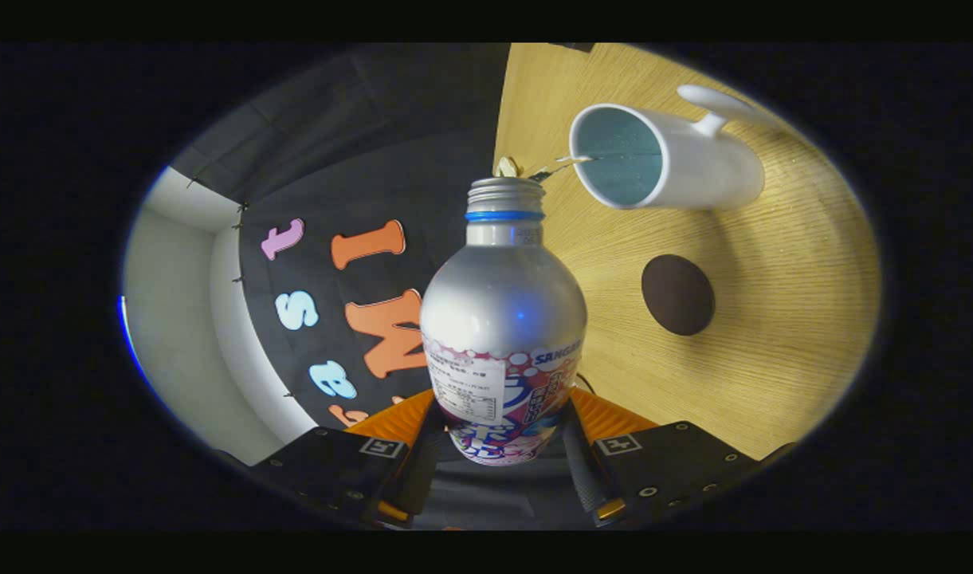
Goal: Take the bottle from table, then pour the juice into the cup, finally place the bottle on the coaster
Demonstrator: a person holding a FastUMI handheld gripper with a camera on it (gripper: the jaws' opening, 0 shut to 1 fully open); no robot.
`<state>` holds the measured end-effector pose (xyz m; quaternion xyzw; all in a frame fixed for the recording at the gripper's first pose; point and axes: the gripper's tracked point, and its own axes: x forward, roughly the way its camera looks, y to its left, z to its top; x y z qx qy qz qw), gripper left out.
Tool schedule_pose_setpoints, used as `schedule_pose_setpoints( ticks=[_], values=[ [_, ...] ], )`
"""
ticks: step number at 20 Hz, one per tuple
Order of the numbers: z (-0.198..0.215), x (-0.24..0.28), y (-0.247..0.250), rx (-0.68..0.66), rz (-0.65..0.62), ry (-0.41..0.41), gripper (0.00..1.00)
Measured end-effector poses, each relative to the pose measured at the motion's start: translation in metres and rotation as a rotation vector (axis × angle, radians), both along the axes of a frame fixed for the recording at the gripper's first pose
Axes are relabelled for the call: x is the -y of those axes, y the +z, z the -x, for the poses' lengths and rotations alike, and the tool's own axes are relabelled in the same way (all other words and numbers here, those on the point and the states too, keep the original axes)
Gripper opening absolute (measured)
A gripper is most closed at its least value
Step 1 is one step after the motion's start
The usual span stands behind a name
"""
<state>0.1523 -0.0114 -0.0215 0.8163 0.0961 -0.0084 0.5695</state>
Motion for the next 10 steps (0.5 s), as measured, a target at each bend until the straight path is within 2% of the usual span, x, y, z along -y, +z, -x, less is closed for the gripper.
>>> schedule_pose_setpoints(
  ticks=[10],
  values=[
    [-0.0092, 0.0057, 0.0018, -0.029, -0.060, -0.020, 0.72]
  ],
)
